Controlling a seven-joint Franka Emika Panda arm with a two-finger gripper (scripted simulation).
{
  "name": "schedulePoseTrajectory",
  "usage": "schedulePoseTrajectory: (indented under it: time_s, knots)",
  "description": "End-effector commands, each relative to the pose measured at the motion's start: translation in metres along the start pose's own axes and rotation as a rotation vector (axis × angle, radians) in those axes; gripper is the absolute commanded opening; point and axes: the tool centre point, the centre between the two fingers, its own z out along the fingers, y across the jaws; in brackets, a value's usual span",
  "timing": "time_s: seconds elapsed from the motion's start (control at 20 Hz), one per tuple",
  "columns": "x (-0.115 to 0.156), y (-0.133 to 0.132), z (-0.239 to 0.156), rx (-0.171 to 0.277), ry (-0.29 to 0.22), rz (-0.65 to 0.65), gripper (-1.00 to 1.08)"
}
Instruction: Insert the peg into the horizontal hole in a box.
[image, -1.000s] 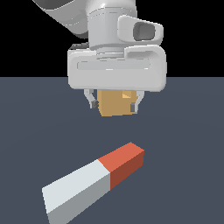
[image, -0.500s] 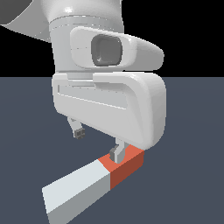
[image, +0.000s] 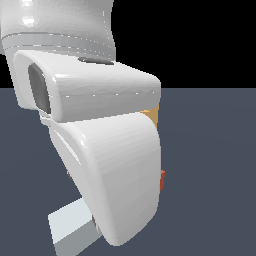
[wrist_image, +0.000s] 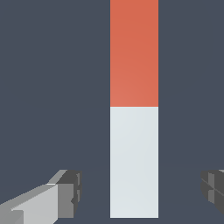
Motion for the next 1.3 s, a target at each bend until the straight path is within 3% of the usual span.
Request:
schedulePoseTrajectory:
  time_s: [0.0,0.45,1.2,1.25]
  knots:
    - [-0.002,0.000,0.001,0.000,0.000,0.013,1.00]
    - [0.000,-0.001,0.003,0.000,0.001,0.002,1.00]
    - [0.001,-0.001,0.050,0.000,0.001,-0.001,1.00]
    - [0.001,-0.001,0.050,0.000,0.001,-0.001,-1.00]
